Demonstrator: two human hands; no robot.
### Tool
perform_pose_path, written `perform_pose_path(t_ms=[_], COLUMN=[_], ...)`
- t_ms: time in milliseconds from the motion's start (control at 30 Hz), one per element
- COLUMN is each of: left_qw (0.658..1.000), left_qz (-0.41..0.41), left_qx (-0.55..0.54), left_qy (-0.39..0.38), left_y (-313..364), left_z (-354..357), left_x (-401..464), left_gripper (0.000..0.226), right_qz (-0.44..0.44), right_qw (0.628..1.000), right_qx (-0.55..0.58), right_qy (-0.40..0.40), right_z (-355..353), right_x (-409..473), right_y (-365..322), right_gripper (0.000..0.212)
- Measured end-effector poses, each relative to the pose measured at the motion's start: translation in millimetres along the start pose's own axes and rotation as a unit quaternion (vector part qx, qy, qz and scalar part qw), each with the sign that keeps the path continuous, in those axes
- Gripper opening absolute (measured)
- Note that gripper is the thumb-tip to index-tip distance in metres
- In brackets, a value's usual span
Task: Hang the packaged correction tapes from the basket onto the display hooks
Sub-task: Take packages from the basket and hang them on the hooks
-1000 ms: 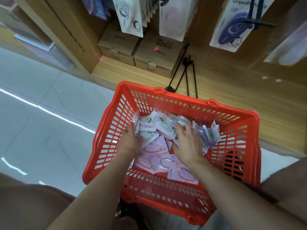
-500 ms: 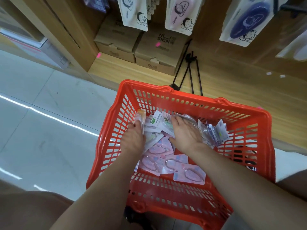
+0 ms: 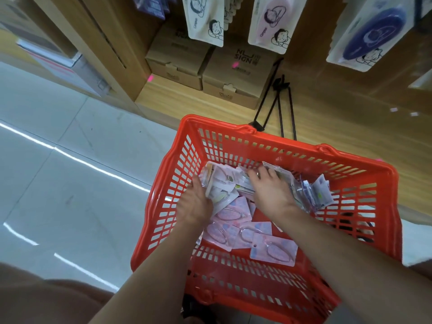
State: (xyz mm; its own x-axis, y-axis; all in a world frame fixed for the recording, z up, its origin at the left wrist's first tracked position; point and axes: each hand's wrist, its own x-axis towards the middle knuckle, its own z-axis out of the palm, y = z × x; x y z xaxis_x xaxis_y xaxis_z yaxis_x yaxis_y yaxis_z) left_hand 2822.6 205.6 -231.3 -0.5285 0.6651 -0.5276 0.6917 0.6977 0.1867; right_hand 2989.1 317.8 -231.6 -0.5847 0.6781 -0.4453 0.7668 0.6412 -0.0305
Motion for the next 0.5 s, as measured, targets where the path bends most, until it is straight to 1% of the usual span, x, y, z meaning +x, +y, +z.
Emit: perform_pose_path(t_ms=[100,200,267,333,400,467,500], left_qw=[1.000,0.999,0.999,0.999,0.998,0.994,0.991], left_qz=[0.019,0.029,0.025,0.031,0.046,0.063,0.070], left_qx=[0.004,0.021,0.022,0.008,-0.039,-0.088,-0.111], left_qy=[0.008,0.003,-0.001,0.007,0.015,0.025,0.035], left_y=[-0.6,-0.2,-2.0,-3.7,-2.7,1.6,3.9], left_z=[0.8,-0.5,-4.1,-10.4,-18.9,-30.4,-36.1], left_x=[-7.5,-12.4,-16.1,-20.5,-25.5,-31.5,-34.6], left_gripper=[0.054,0.057,0.056,0.048,0.043,0.042,0.042], right_qz=[-0.015,-0.037,-0.041,-0.026,0.005,0.045,0.066], right_qw=[0.998,0.996,0.994,0.991,0.985,0.968,0.953], right_qx=[0.054,0.078,0.101,0.131,0.169,0.240,0.288], right_qy=[0.003,-0.002,0.006,0.022,0.042,0.054,0.061], right_z=[-4.1,-8.4,-13.4,-20.8,-29.4,-39.6,-45.1], right_x=[-12.9,-25.5,-33.2,-39.2,-44.1,-48.9,-51.4], right_y=[6.7,12.8,15.7,17.8,19.6,21.7,22.9], right_gripper=[0.066,0.062,0.055,0.044,0.035,0.032,0.031])
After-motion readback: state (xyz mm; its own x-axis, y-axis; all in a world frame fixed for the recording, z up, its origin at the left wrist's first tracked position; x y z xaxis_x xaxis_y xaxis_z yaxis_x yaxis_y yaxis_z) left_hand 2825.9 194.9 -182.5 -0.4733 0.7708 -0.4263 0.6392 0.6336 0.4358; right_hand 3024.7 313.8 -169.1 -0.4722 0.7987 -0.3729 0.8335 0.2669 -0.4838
